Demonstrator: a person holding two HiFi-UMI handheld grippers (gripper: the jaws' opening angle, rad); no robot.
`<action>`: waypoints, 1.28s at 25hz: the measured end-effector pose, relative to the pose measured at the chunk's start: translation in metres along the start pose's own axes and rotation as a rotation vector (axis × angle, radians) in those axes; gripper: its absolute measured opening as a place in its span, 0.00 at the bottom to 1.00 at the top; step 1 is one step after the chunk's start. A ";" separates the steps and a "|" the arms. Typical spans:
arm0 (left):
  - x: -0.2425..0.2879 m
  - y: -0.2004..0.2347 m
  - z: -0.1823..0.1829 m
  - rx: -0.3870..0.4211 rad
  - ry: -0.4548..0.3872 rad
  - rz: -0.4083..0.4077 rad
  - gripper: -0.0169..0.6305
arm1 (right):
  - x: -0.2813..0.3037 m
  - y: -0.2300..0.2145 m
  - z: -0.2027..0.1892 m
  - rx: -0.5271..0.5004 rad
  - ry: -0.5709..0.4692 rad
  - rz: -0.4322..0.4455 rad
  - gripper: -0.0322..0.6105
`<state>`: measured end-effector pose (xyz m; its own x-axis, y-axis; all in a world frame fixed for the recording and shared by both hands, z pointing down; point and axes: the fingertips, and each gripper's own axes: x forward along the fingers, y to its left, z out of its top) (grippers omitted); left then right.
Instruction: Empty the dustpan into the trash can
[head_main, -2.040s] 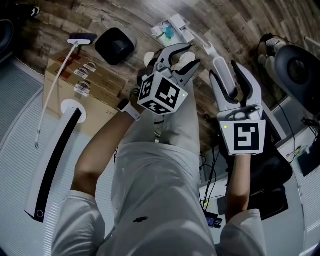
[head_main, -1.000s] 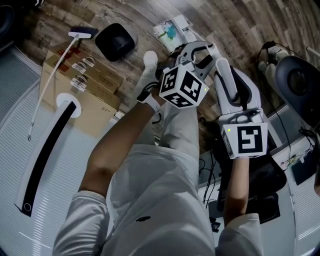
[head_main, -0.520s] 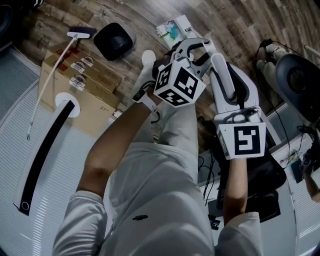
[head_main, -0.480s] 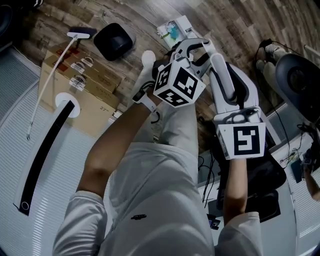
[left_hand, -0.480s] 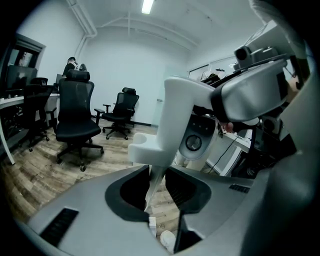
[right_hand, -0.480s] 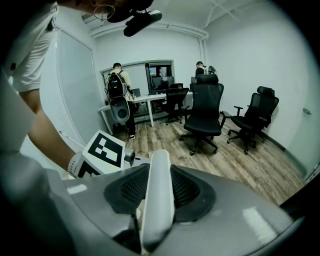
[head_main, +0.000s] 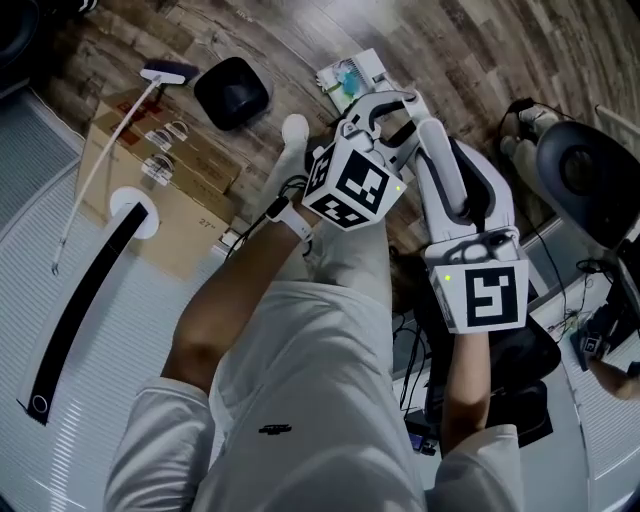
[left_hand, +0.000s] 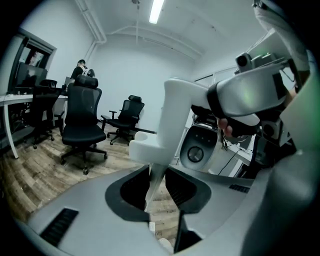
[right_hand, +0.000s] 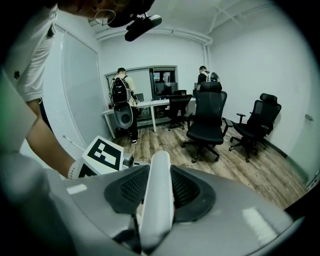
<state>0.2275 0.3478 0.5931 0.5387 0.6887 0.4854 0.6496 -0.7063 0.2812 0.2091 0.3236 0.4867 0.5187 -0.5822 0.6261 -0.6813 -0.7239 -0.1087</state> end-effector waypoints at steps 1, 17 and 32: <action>-0.003 0.001 0.005 -0.006 -0.007 0.005 0.19 | -0.001 0.000 0.005 -0.003 -0.001 0.003 0.27; -0.071 0.030 0.070 -0.066 -0.103 0.106 0.19 | -0.018 0.036 0.083 -0.039 -0.059 0.037 0.27; -0.135 0.051 0.124 -0.083 -0.173 0.173 0.19 | -0.031 0.075 0.156 -0.050 -0.101 0.084 0.27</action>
<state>0.2541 0.2392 0.4395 0.7261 0.5693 0.3856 0.4977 -0.8221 0.2766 0.2225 0.2295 0.3383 0.5062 -0.6765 0.5349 -0.7482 -0.6530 -0.1177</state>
